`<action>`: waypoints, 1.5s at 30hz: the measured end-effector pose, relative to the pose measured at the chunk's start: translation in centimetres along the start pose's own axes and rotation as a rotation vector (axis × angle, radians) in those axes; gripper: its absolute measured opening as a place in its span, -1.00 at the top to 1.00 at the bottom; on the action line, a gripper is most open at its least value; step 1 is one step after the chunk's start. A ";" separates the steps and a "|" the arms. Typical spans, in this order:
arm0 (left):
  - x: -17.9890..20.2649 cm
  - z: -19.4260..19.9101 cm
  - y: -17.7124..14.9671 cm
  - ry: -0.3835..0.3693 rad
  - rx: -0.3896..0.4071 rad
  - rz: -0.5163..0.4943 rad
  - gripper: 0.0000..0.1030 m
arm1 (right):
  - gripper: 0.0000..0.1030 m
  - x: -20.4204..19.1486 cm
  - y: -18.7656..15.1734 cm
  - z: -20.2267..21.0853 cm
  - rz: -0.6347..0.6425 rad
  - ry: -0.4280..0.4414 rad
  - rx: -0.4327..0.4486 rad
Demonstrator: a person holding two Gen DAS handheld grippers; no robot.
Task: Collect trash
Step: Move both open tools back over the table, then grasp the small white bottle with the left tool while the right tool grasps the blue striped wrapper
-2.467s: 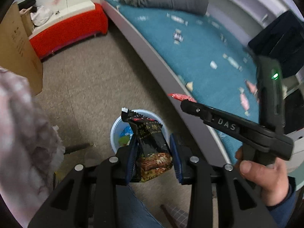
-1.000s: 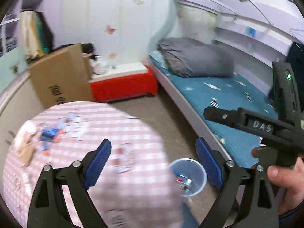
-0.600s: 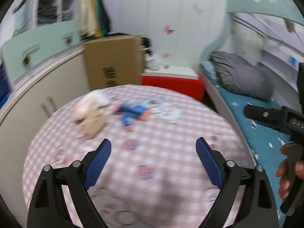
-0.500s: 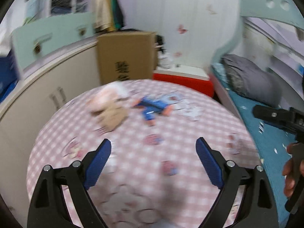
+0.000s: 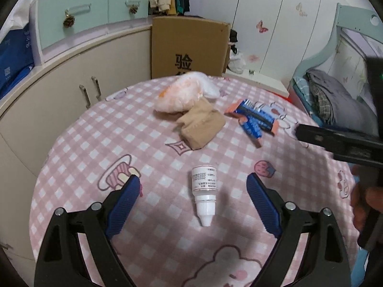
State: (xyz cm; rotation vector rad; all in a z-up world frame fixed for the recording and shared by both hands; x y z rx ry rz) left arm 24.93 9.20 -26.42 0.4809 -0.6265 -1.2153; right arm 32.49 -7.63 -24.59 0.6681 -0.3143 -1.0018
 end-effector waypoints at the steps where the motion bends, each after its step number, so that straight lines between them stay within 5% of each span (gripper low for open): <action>1: 0.0 -0.3 -0.1 -0.004 -0.009 0.005 -0.71 | -0.88 -0.3 0.3 -0.8 0.013 0.001 -0.011; 5: -0.6 -1.5 -0.2 -0.007 -0.030 0.025 -0.69 | -0.88 -1.5 1.9 -4.2 0.066 0.011 -0.022; 9: -0.4 -2.1 -0.3 -0.026 -0.051 0.009 -0.07 | -0.83 -2.4 3.1 -6.8 0.107 0.006 -0.039; 10: -0.4 -2.2 -0.3 -0.024 -0.049 0.006 -0.01 | -0.70 -2.4 3.2 -7.6 0.109 0.003 -0.053; 12: -0.3 -2.4 -0.1 -0.043 -0.052 0.011 0.43 | -0.20 -2.3 3.4 -7.8 0.125 -0.026 -0.045; 13: -0.2 -2.4 -0.1 -0.049 -0.053 0.015 0.43 | 0.00 -2.1 3.4 -7.5 0.128 -0.042 -0.039; 14: -0.2 -2.4 -0.1 -0.051 -0.052 0.018 0.43 | 0.47 -2.1 3.5 -7.3 0.120 -0.033 -0.036; 17: -0.2 -1.9 -0.3 -0.062 -0.043 0.032 0.44 | 0.59 -1.9 2.7 -6.3 0.084 0.013 -0.031; 29: 0.3 2.5 -1.5 -0.121 0.015 0.063 0.49 | 0.64 -0.3 -1.7 1.6 -0.075 0.122 0.062; 45: 5.7 7.8 -2.1 -0.202 0.059 0.001 0.50 | 0.65 2.7 -6.4 8.5 -0.152 0.119 0.131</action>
Point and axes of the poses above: each gripper's, at about its wrist camera, not at the fingertips, and z roughly against the way its jaws point, x to its right, y to its top, the point moved 9 cm from there along -z, roughly the way its jaws point, and after that the axes turned 7 degrees about z, right-handed, at the moved point
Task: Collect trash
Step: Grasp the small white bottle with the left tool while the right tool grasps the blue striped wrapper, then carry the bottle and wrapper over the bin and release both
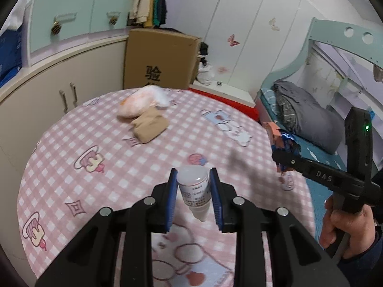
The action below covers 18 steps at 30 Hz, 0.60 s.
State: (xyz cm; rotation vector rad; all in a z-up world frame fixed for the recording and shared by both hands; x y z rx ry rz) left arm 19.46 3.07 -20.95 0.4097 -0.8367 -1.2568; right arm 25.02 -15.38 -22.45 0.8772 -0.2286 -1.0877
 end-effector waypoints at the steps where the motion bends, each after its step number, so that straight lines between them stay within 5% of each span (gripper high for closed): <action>1: 0.7 0.2 0.1 -0.005 0.004 -0.010 0.50 | 0.65 0.2 0.0 0.3 -0.001 -0.001 0.004; 18: 11.6 -0.9 -0.5 -0.154 -0.020 -0.109 0.51 | 0.67 8.9 -2.6 7.3 -0.121 -0.086 0.087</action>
Point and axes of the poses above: each gripper's, at about its wrist camera, not at the fingertips, and z roughly against the way its jaws point, x to its right, y to its top, the point moved 9 cm from there along -z, roughly the way its jaws point, and after that the axes turned 7 degrees about z, right-handed, at the moved point
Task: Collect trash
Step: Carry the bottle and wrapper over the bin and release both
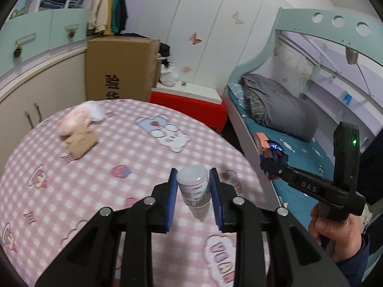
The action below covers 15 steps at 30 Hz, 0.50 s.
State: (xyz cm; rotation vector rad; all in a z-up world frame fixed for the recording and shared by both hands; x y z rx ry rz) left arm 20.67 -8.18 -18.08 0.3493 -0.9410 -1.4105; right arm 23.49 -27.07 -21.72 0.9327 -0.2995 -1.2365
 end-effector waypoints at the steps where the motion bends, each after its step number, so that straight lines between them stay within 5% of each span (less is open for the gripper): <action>1: 0.6 -0.2 0.0 -0.008 -0.003 -0.005 0.51 | 0.67 0.6 -0.1 0.3 -0.007 -0.007 0.005; 15: 12.7 -5.8 -2.7 -0.151 -0.107 -0.134 0.51 | 0.67 13.4 -4.4 5.8 -0.197 -0.146 0.037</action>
Point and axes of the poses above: each gripper's, at about its wrist camera, not at the fingertips, and z roughly against the way its jaws point, x to its right, y to its top, the point moved 9 cm from there along -z, roughly the way its jaws point, and after that the axes turned 7 degrees about z, right-handed, at the moved point
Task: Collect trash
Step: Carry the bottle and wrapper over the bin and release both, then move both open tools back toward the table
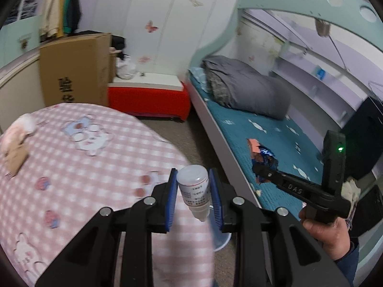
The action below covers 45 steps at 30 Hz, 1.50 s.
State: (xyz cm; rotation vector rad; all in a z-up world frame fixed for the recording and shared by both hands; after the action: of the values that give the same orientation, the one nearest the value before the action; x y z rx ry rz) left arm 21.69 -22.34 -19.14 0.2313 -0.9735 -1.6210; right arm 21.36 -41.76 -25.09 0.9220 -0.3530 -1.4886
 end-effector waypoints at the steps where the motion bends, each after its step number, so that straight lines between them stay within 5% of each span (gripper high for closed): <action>1: 0.9 -0.8 -0.2 -0.008 -0.012 -0.014 0.51 | 0.67 0.9 -0.4 0.1 -0.014 -0.010 -0.003; 15: 8.3 -14.6 -6.9 -0.024 -0.287 -0.127 0.50 | 0.67 13.0 -8.0 -3.7 -0.243 -0.089 -0.146; 34: 9.2 -28.9 -16.5 0.062 -0.632 -0.146 0.48 | 0.64 21.3 -19.5 -13.8 -0.531 -0.066 -0.416; 35: 9.1 -29.2 -17.0 0.067 -0.643 -0.139 0.48 | 0.51 21.6 -20.2 -14.3 -0.553 -0.063 -0.428; 37: 8.7 -29.7 -17.7 0.075 -0.664 -0.144 0.34 | -0.07 22.1 -21.3 -14.6 -0.593 -0.065 -0.436; 38: 8.5 -29.9 -18.1 0.077 -0.675 -0.147 0.02 | -0.20 22.3 -21.4 -14.6 -0.604 -0.069 -0.434; 39: 8.3 -30.0 -18.2 0.089 -0.675 -0.150 -0.26 | -0.20 22.4 -21.5 -14.6 -0.612 -0.070 -0.430; 40: 8.0 -30.1 -18.2 0.107 -0.665 -0.154 -0.33 | -0.21 22.5 -21.7 -14.5 -0.620 -0.069 -0.427; 45: 7.8 -30.1 -17.9 0.127 -0.666 -0.157 -0.41 | -0.54 22.6 -21.6 -14.4 -0.644 -0.051 -0.412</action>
State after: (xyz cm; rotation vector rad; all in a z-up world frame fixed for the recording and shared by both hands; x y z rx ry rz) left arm 25.03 -43.51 -47.86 -0.0502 -0.2876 -1.9562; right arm 19.24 -55.01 -56.78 0.6888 0.2430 -2.0726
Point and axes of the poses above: each gripper's, at about its wrist camera, not at the fingertips, and z roughly against the way its jaws point, x to its right, y to its top, the point moved 9 cm from there along -z, roughly the way its jaws point, and after that the axes turned 7 degrees about z, right-handed, at the moved point
